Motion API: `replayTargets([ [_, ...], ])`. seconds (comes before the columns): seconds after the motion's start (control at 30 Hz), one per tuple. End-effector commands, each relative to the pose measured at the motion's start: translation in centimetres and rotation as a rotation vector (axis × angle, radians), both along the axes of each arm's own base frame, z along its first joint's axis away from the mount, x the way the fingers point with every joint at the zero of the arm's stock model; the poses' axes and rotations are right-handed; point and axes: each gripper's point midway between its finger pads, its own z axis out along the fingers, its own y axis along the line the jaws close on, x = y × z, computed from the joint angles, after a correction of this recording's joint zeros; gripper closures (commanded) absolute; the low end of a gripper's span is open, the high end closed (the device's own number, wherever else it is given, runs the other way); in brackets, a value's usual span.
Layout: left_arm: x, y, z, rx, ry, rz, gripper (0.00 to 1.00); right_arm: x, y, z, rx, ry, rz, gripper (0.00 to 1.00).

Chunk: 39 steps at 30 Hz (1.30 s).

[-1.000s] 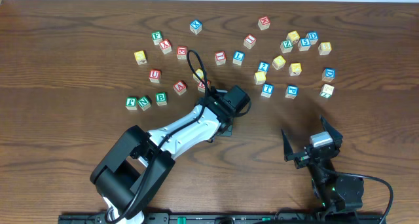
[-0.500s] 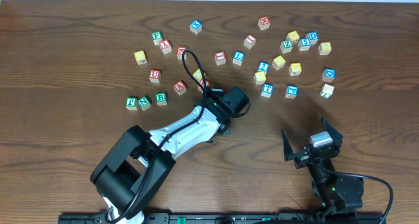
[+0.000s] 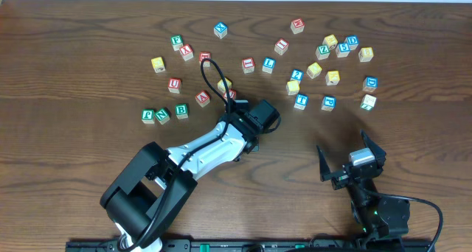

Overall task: Spell out ROBOT
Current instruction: 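Carry the yellow O block to the right of the R block, then lower the O block beside the R block and open the left gripper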

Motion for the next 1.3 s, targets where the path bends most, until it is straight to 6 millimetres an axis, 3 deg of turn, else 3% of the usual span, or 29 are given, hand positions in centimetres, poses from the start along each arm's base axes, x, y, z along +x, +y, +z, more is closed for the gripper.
replayTargets([
  [0.0,-1.4,0.9,-1.0,0.017,0.054,0.007,0.93,0.0,-0.2,0.0,0.011,0.003,-0.006,0.01],
  [0.33,-2.2,0.6,-0.9,-0.011,0.096,-0.001,0.93,0.0,-0.2,0.0,0.011,0.003,-0.006,0.01],
  [1.27,-1.3,0.8,-1.0,-0.005,0.043,0.005,0.93,0.0,-0.2,0.0,0.011,0.003,-0.006,0.01],
])
